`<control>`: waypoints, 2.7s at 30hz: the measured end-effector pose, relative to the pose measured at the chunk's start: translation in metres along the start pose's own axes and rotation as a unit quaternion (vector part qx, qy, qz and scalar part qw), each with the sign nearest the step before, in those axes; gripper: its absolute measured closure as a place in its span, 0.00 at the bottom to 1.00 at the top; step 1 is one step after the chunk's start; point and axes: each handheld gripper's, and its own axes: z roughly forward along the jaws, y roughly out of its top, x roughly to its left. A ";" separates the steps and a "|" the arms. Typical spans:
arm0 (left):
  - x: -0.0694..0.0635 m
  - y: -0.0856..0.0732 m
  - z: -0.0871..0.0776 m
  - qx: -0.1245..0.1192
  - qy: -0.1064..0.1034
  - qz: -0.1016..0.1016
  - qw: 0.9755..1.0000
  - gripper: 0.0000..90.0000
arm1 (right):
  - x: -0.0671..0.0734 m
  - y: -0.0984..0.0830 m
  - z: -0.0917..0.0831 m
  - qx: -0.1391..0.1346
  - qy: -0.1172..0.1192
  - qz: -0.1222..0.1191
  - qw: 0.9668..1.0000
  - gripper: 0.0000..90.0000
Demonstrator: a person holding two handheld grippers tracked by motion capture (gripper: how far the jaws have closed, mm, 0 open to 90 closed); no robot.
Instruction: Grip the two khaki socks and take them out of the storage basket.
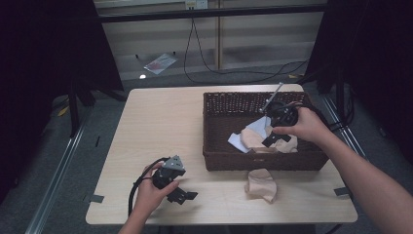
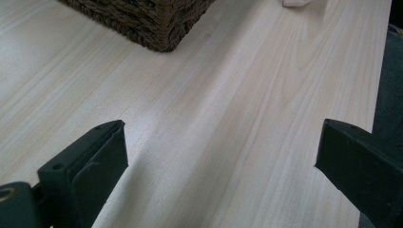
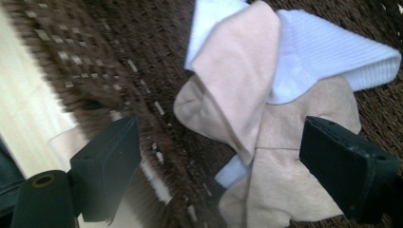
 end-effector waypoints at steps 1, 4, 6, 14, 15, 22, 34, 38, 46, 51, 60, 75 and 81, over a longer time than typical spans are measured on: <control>0.000 0.000 0.000 0.000 0.000 0.000 1.000 0.03 | 0.000 0.000 0.000 0.000 0.000 0.000 1.000 0.15; 0.000 0.000 0.000 0.004 0.003 0.004 1.000 0.03 | -0.006 -0.001 0.009 -0.006 -0.004 0.014 1.000 0.15; 0.000 0.000 0.000 0.006 0.001 0.005 1.000 0.03 | -0.008 -0.002 0.013 -0.006 -0.001 0.019 1.000 0.16; 0.000 0.000 0.000 0.006 0.002 0.006 1.000 0.03 | -0.013 -0.001 0.026 -0.005 0.001 0.021 1.000 0.16; 0.000 0.000 0.000 0.006 0.002 0.006 1.000 0.03 | -0.014 0.000 0.028 -0.012 0.008 0.030 0.999 0.17; 0.000 0.000 0.000 0.007 0.002 0.007 1.000 0.03 | -0.019 0.001 0.035 -0.012 0.006 0.040 0.999 0.17; 0.001 0.000 0.000 0.005 0.002 0.004 1.000 0.03 | -0.024 0.002 0.055 -0.017 0.010 0.052 0.998 0.27; 0.001 0.000 0.000 0.006 0.003 0.004 1.000 0.03 | -0.025 0.002 0.061 -0.008 0.005 0.049 0.999 0.29; 0.002 -0.001 -0.001 0.007 0.002 0.006 1.000 0.03 | -0.026 0.004 0.068 -0.015 0.017 0.046 0.999 0.39; 0.002 -0.001 -0.001 0.007 -0.001 0.006 1.000 0.03 | -0.027 0.002 0.074 -0.008 0.022 0.054 0.998 0.43; 0.001 -0.001 -0.002 0.004 0.002 0.004 1.000 0.03 | -0.021 0.000 0.075 -0.002 0.044 0.035 0.998 0.97; 0.001 -0.001 0.001 0.001 0.000 0.001 1.000 0.03 | -0.016 -0.008 0.026 -0.012 0.063 0.022 0.998 0.98; 0.001 0.000 0.001 0.000 0.000 0.001 1.000 0.03 | -0.014 -0.011 0.003 -0.027 0.071 0.018 0.997 0.98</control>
